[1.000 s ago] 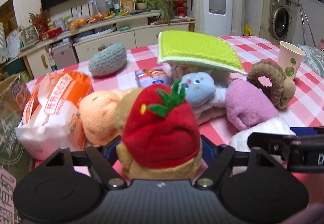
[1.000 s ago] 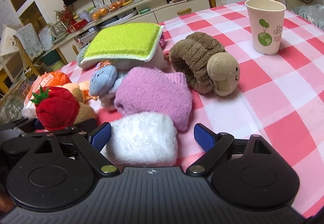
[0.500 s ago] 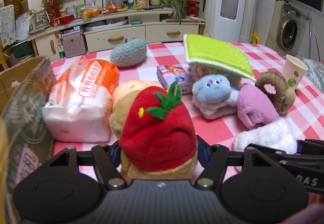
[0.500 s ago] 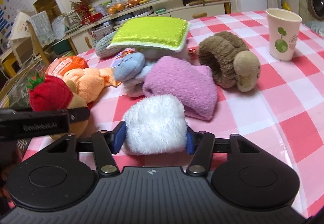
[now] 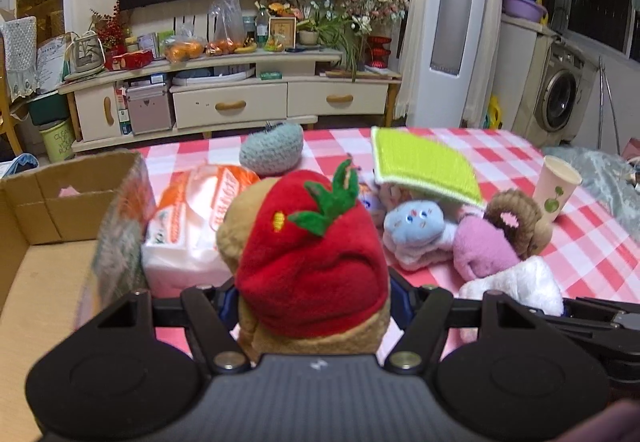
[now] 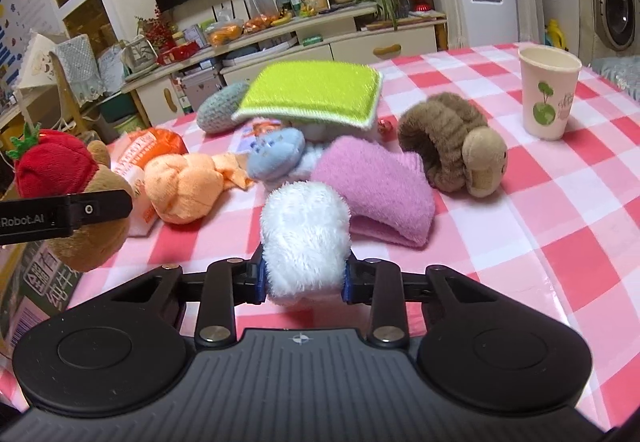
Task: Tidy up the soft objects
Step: 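Carry both plushes over the cardboard box and open both tools to drop them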
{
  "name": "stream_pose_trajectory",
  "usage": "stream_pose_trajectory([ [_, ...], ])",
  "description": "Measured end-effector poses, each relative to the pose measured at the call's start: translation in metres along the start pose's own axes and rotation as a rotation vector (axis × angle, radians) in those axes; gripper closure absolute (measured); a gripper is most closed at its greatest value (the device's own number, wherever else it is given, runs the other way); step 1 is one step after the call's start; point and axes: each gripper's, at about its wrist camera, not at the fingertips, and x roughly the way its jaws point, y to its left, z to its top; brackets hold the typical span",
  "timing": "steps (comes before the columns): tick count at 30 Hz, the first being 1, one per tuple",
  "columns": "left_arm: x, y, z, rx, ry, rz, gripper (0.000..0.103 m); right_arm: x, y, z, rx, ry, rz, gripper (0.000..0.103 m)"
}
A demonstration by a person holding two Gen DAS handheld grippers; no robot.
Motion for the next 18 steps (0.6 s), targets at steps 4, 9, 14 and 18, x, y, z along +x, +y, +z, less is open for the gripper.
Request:
stream_pose_trajectory([
  [4,-0.018,0.01,0.007,-0.018,-0.041,-0.009,0.035,-0.006,0.011,0.01,-0.004,-0.029,0.017,0.063],
  [9,-0.039,0.031,0.017,-0.064,-0.098,-0.008,0.035,-0.013,0.035,0.026,-0.026,-0.076,0.079,0.063],
  [14,-0.057,0.06,0.02,-0.114,-0.141,0.036,0.035,-0.014,0.068,0.043,-0.064,-0.108,0.16,0.063],
  [18,-0.066,0.087,0.019,-0.161,-0.161,0.096,0.034,-0.011,0.102,0.056,-0.108,-0.123,0.235,0.063],
])
